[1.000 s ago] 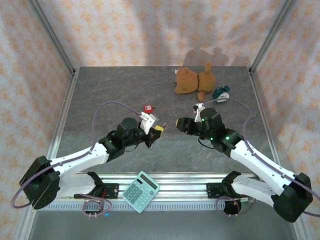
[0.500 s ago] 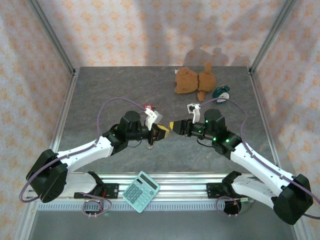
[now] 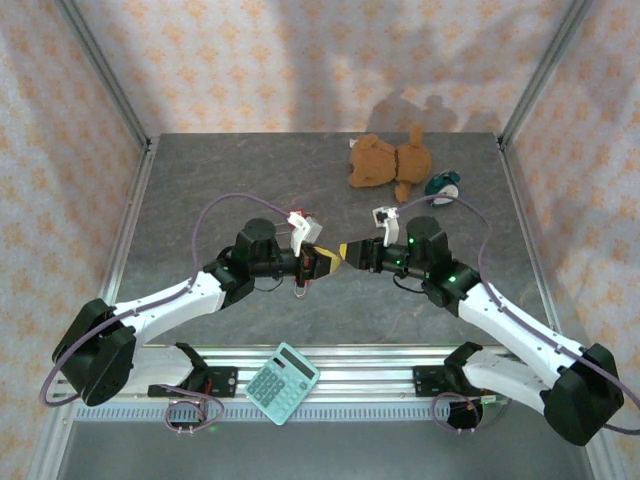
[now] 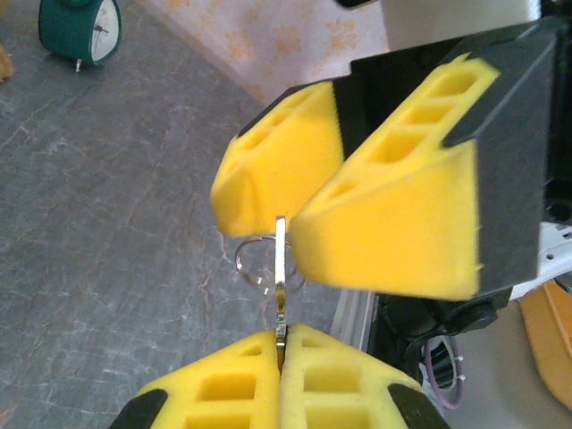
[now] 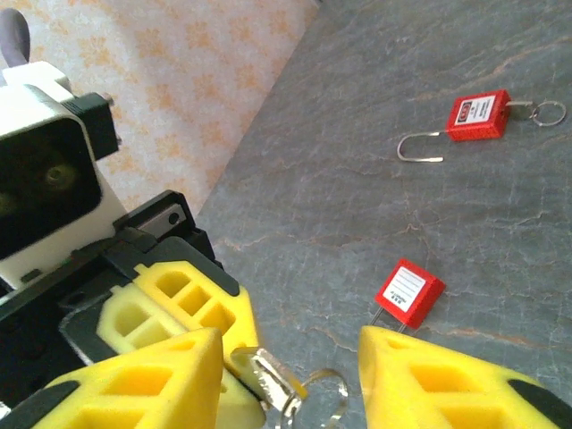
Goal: Unlock with the key
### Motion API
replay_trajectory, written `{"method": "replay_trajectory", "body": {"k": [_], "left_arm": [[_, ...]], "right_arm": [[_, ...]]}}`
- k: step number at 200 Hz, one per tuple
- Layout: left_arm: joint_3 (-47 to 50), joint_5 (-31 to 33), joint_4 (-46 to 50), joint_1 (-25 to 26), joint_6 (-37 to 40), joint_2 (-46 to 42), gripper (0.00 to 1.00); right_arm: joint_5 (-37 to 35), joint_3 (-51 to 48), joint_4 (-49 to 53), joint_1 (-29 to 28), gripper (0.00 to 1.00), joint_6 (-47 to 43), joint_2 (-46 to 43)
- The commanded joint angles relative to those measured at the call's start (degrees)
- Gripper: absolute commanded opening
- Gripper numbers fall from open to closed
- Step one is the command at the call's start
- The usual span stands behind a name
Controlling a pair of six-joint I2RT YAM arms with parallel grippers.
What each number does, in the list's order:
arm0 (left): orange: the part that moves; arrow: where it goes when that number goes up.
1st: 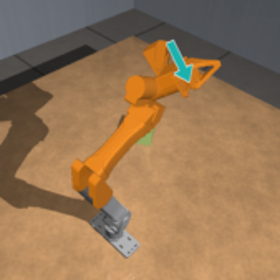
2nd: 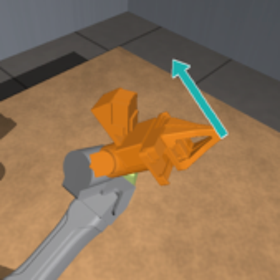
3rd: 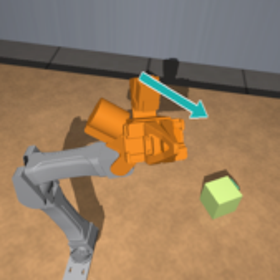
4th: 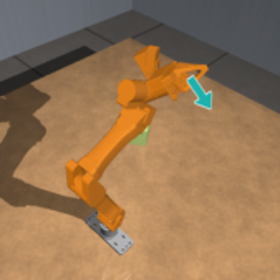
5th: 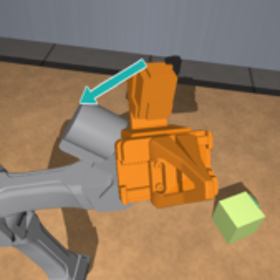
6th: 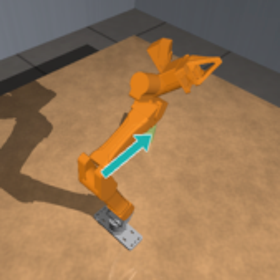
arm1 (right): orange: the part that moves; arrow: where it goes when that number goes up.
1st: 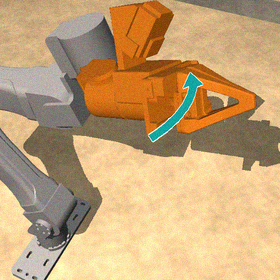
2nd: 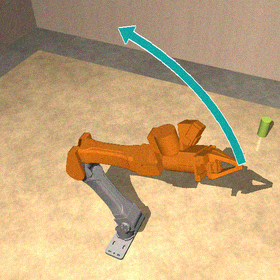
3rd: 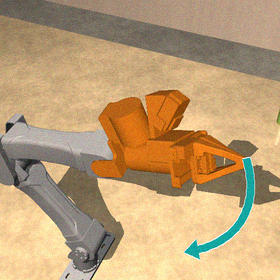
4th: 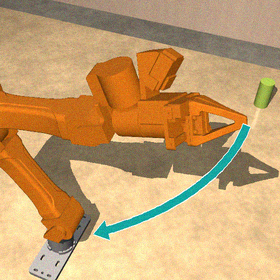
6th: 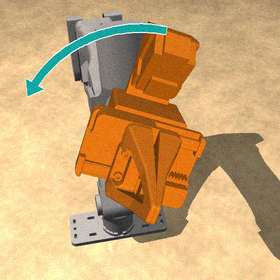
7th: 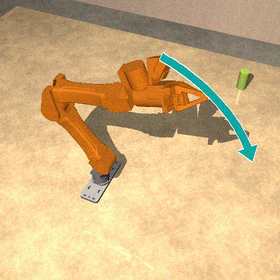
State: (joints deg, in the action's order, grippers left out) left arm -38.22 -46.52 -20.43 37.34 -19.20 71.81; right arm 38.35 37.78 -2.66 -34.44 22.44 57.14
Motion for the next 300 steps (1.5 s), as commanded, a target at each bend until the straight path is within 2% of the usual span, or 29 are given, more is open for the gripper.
{"method": "replay_trajectory", "body": {"k": [1,58,83,117,132,141,162,186,220,244,266,300], "left_arm": [[-0.7,-2.2,-2.8,-0.7,-1.0,-0.5,0.0],[-2.1,-3.4,-3.9,-0.8,-1.6,1.4,0.0],[-2.4,-3.8,-4.0,-0.8,-1.7,2.3,0.0],[-2.1,-3.3,-3.5,-0.8,-1.6,2.5,0.0],[-2.0,-2.8,-3.2,-0.8,-1.5,2.2,0.09],[-1.9,-1.8,-2.7,-0.9,-1.3,1.9,0.25],[-1.5,0.3,-1.4,-1.0,-0.1,0.5,0.47],[0.4,6.7,-0.2,-1.1,1.2,-3.1,0.61],[4.5,21.6,3.2,-1.1,3.8,-10.8,0.78],[5.2,35.5,10.5,-1.2,3.2,-13.4,0.8],[6.0,44.2,15.3,-1.2,1.1,-13.1,0.8],[5.7,50.7,21.0,-1.2,-3.2,-8.5,0.8]], "right_arm": [[2.9,0.4,-3.5,0.2,0.4,-0.1,1.0],[6.2,0.4,-6.6,0.2,0.25,2.2,2.2],[5.3,0.3,-6.2,0.2,0.18,2.3,1.3],[2.8,-0.3,-5.8,0.2,0.13,3.0,0.3],[1.8,-0.4,-5.7,0.2,0.12,3.5,0.0],[1.2,-0.5,-5.6,0.2,0.11,3.7,0.0],[-1.7,-0.4,-4.2,0.2,0.1,3.8,-0.8],[-6.0,-0.4,-2.1,0.2,0.1,3.2,-2.1],[-9.0,0.1,0.3,0.2,0.1,2.7,-2.6],[-10.3,0.0,1.3,0.2,0.1,2.6,-2.7],[-11.4,-0.3,2.7,0.2,0.1,2.5,-2.7],[-13.4,-1.2,5.7,0.2,0.1,2.1,-3.3]]}}
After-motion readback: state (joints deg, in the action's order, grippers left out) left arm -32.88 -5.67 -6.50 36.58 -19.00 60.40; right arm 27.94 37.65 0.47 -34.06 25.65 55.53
